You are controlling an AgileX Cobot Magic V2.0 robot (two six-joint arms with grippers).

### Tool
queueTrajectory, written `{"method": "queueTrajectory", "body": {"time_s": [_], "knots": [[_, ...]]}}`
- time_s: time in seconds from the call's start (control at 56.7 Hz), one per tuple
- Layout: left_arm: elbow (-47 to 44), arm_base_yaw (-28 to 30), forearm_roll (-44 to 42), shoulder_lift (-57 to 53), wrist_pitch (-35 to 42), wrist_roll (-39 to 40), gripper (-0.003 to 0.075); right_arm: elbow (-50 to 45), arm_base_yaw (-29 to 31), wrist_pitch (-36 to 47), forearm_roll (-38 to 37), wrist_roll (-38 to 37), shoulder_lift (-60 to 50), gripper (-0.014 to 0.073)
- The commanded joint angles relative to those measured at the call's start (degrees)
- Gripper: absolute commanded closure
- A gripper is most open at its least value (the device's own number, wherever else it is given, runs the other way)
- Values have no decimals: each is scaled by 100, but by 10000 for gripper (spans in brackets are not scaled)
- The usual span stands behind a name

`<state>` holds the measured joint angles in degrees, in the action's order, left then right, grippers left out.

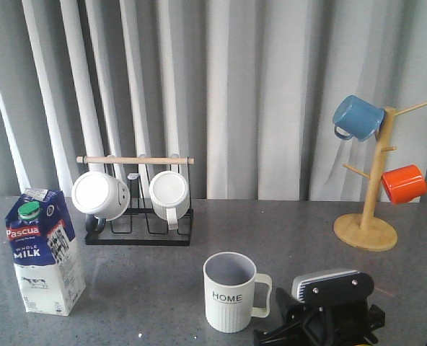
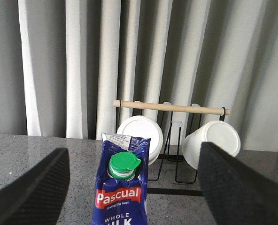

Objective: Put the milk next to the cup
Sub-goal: 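Slide the white HOME mug toward the table center with the right gripper, then lower the left gripper onto the milk carton top and grasp it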

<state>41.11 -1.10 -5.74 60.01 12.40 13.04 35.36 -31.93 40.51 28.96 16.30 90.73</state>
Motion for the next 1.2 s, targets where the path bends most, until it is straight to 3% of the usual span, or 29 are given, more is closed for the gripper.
{"method": "queueTrajectory", "body": {"time_s": [0.0, 0.212, 0.476, 0.864, 0.952, 1.075, 1.181], "knots": [[195, -33, 19, -56, 439, 8, 187, 112, 22, 324, -328, 201, -711, 330], [195, -33, 19, -56, 439, 8, 187, 156, 364, -110, -719, 613, -1792, 330], [195, -33, 19, -56, 439, 8, 187, 737, 1626, -2249, -1593, 498, -2806, 330], [195, -33, 19, -56, 439, 8, 187, 935, 2842, -3250, -3322, -1356, -4275, 337], [195, -33, 19, -56, 439, 8, 187, 935, 2887, -3616, -3804, -1735, -4512, 398], [195, -33, 19, -56, 439, 8, 187, 930, 2871, -4018, -4017, -2004, -4672, 599], [195, -33, 19, -56, 439, 8, 187, 930, 2871, -4127, -3903, -2004, -4672, 603]]}}
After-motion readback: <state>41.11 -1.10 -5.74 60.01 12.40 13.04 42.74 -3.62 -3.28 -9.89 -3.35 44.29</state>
